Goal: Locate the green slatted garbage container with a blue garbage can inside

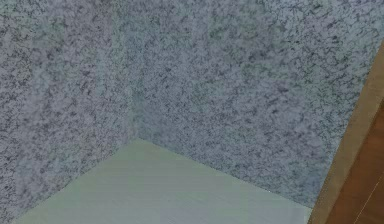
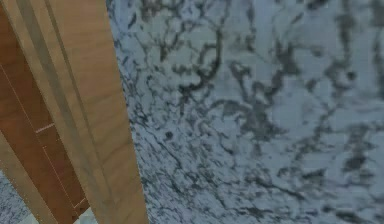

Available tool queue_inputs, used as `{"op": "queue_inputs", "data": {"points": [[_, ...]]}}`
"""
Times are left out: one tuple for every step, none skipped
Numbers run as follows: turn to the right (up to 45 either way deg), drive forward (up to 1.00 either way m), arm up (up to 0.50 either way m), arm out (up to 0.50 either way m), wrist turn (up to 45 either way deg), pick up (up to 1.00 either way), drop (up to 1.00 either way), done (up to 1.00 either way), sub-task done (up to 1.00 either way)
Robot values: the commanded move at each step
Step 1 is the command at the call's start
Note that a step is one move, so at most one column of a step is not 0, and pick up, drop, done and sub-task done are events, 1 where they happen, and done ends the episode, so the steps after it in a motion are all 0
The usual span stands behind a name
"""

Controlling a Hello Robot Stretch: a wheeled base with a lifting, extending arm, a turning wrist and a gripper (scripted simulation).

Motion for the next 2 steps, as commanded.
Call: {"op": "queue_inputs", "data": {"points": [[45.0,0.00,0.00,0.00,0.0,0.00,0.00,0.00,0.00],[-45.0,0.00,0.00,0.00,0.0,0.00,0.00,0.00,0.00]]}}
